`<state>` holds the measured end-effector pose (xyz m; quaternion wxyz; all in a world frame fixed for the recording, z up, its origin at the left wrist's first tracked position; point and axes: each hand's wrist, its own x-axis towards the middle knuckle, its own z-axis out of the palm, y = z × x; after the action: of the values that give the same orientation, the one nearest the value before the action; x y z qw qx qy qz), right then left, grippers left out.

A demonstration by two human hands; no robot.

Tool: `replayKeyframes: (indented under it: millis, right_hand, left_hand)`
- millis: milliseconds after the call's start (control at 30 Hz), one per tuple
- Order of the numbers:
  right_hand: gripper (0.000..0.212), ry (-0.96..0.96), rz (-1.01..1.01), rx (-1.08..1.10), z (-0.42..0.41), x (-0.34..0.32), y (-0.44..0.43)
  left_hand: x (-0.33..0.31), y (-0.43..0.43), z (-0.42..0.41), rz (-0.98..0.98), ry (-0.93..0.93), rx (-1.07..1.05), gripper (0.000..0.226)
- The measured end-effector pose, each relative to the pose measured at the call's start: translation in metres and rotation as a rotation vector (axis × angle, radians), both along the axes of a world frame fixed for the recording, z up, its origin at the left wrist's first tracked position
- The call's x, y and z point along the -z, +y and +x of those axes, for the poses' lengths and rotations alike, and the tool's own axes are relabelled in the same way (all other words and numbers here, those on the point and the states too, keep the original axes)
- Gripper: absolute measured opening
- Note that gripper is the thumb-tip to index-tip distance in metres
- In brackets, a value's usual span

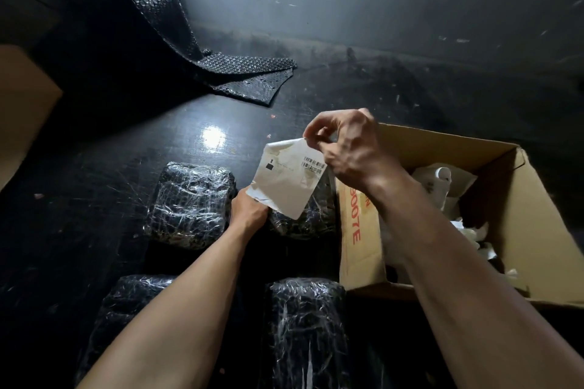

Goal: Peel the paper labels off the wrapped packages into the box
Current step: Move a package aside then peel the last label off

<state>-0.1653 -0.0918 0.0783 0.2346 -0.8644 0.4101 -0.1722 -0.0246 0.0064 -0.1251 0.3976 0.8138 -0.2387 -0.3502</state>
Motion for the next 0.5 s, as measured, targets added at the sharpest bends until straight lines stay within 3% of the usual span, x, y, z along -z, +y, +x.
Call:
replayKeyframes:
  millis: [167, 367, 500]
  right_hand:
    - [0.015, 0.012, -0.071, 0.018, -0.013, -0.013, 0.003]
    - [0.011, -0.027, -0.150, 0.039, -0.029, -0.033, 0.003]
    - [0.009, -0.031, -0.222, 0.099, -0.048, -0.057, 0.007]
  left_hand:
    - [0.002, 0.004, -0.003, -0.021, -0.006, 0.021, 0.029]
    - [-0.010, 0.004, -0.004, 0.003, -0.056, 0.078, 0.059]
    - [-0.042, 0.002, -0.019, -0.010, -0.185, 0.114, 0.060]
